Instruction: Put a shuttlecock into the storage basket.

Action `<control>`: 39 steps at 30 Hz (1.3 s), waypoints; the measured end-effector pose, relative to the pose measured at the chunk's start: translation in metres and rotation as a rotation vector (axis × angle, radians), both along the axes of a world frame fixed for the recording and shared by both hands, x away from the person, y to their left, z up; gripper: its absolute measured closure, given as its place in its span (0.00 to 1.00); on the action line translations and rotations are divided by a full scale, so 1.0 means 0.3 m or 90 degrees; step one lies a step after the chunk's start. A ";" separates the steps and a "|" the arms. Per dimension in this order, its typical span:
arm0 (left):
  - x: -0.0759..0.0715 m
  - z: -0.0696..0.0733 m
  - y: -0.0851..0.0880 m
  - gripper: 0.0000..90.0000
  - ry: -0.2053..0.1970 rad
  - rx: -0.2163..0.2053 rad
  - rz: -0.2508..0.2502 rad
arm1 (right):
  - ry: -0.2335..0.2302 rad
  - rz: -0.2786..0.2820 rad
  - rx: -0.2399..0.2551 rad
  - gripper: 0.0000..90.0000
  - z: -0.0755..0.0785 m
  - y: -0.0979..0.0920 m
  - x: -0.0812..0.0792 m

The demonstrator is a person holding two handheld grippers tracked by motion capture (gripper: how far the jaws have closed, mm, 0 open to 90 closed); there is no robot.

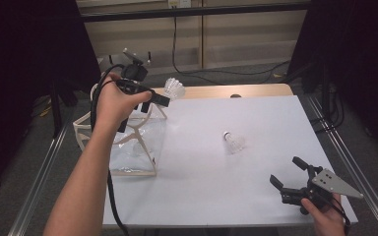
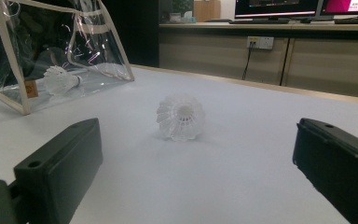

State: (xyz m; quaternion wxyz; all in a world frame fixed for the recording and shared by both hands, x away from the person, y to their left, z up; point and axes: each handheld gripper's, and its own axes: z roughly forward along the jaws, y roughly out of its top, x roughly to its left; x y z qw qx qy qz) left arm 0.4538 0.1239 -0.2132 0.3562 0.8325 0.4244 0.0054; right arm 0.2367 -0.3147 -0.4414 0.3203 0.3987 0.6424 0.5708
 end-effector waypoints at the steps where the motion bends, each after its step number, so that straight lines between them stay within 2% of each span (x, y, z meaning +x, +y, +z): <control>1: 0.000 0.001 0.001 0.73 -0.001 -0.002 0.002 | 0.000 0.000 0.000 0.01 0.000 0.000 0.000; 39: 0.010 0.025 0.093 0.73 -0.008 -0.010 0.038 | 0.002 -0.001 -0.001 0.01 0.001 0.000 -0.001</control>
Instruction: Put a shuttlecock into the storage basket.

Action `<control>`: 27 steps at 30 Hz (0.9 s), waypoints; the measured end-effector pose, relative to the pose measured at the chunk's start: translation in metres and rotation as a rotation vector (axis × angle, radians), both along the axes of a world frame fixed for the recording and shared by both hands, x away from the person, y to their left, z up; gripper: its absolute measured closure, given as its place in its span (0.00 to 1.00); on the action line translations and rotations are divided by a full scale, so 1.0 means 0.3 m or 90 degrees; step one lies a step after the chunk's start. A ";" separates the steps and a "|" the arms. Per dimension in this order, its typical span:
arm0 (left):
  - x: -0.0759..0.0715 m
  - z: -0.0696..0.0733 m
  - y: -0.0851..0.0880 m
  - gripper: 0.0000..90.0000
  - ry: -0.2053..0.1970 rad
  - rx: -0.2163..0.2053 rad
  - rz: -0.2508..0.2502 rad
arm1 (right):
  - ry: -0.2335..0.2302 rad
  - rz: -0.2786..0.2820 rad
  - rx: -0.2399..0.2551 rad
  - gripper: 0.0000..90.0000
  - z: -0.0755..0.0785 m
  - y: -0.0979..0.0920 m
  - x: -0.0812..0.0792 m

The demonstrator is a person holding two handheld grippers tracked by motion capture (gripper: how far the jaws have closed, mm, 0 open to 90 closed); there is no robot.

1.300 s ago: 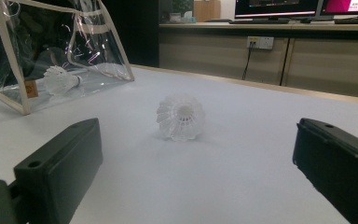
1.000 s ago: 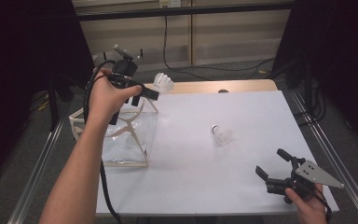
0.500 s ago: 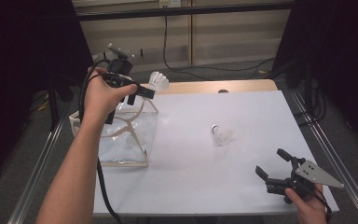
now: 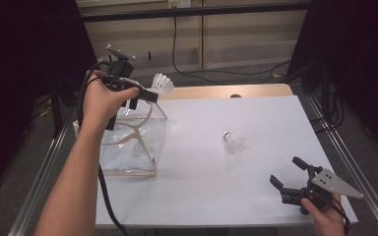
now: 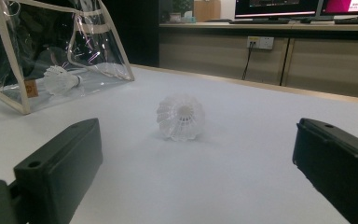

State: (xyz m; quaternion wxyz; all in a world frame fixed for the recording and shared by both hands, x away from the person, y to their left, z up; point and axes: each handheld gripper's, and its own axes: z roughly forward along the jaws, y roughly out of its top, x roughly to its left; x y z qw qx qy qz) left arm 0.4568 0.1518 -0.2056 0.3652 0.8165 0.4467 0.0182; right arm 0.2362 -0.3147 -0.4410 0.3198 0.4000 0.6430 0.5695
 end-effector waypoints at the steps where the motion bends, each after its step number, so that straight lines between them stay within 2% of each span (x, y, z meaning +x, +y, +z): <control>1: 0.000 0.001 0.002 0.73 0.000 0.000 0.002 | -0.001 0.000 0.002 0.01 0.000 0.000 0.000; 8: 0.002 0.003 0.016 0.73 -0.006 0.006 0.010 | -0.002 0.001 -0.002 0.01 0.000 0.000 0.000; 27: 0.005 0.014 0.057 0.73 -0.011 0.003 0.033 | 0.000 0.001 -0.004 0.01 -0.001 0.001 0.001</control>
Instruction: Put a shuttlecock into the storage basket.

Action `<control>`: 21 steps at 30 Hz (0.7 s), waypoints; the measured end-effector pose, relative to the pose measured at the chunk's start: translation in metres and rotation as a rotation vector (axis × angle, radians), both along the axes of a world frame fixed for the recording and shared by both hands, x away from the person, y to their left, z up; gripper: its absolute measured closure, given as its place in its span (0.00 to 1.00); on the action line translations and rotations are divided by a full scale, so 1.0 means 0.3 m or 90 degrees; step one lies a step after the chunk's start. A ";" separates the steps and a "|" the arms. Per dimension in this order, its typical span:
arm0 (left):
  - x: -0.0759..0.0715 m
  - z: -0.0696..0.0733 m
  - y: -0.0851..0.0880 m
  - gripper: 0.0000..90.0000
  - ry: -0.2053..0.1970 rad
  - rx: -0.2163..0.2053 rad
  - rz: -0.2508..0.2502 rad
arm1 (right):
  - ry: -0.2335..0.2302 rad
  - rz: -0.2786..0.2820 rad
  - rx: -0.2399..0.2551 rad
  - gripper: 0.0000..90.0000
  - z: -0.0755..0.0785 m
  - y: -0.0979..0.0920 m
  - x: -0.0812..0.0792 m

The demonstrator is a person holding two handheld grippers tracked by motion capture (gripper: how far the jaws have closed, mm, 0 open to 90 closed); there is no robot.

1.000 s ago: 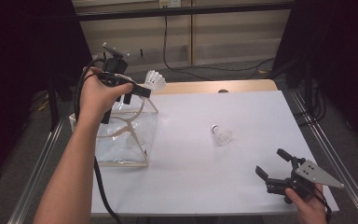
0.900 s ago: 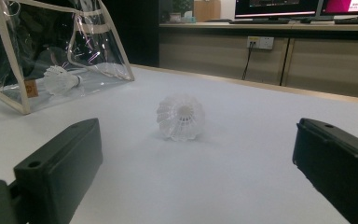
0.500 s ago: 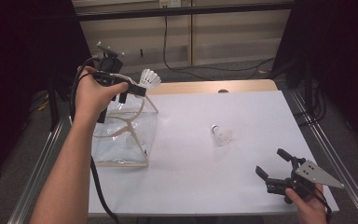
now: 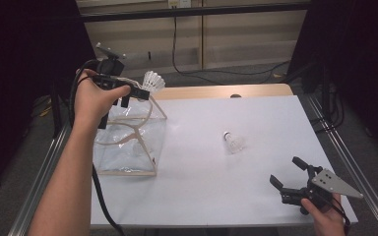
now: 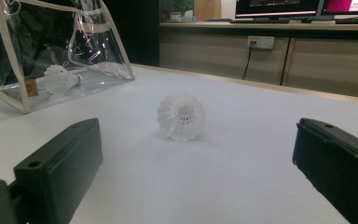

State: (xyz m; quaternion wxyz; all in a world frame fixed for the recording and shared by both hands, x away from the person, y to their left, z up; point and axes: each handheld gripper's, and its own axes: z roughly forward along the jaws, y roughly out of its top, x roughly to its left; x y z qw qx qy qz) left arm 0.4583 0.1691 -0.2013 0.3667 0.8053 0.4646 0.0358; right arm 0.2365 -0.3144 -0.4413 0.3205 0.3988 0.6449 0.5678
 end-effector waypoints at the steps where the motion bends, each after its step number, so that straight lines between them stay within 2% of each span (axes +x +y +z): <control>1: 0.000 0.000 0.002 0.73 -0.001 0.002 0.002 | 0.001 0.001 0.001 0.01 0.000 0.001 0.000; 21: -0.001 0.001 0.049 0.73 -0.005 0.009 0.021 | -0.001 -0.001 0.001 0.01 0.001 0.000 0.000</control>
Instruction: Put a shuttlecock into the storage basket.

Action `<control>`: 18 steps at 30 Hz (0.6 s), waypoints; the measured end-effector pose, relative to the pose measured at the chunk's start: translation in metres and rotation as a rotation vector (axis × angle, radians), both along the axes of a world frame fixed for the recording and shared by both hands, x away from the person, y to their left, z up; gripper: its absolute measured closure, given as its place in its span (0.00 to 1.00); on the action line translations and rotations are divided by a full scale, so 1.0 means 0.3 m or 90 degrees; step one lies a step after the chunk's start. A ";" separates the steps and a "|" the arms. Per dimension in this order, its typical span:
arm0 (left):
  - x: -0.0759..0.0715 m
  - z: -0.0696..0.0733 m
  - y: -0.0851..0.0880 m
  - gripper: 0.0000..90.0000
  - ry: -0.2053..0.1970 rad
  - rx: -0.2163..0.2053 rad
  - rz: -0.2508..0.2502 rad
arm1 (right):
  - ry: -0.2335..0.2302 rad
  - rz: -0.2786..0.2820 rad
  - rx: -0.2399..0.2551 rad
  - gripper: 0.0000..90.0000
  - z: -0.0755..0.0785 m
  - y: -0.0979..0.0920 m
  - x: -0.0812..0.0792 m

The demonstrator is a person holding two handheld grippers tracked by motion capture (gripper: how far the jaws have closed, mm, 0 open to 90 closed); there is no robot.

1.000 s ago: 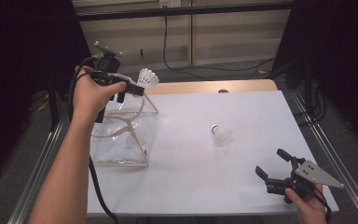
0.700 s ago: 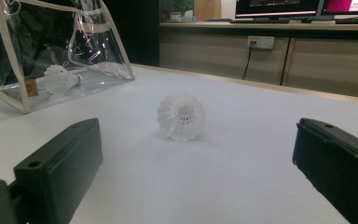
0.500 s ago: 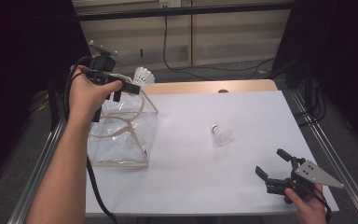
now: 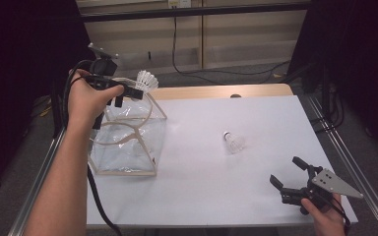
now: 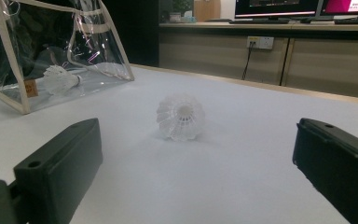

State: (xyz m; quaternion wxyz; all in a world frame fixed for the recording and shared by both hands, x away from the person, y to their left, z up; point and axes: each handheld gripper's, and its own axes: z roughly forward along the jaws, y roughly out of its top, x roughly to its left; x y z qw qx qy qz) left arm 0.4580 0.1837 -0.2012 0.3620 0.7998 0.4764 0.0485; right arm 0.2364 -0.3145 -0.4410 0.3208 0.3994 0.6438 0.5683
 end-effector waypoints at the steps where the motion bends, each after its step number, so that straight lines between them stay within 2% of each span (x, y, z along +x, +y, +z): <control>1: 0.000 -0.001 0.003 0.73 0.000 0.001 0.001 | 0.000 0.000 0.000 0.01 0.000 0.001 0.000; 18: 0.005 0.002 0.047 0.73 -0.004 -0.009 0.035 | 0.000 0.000 0.001 0.01 0.000 0.000 0.000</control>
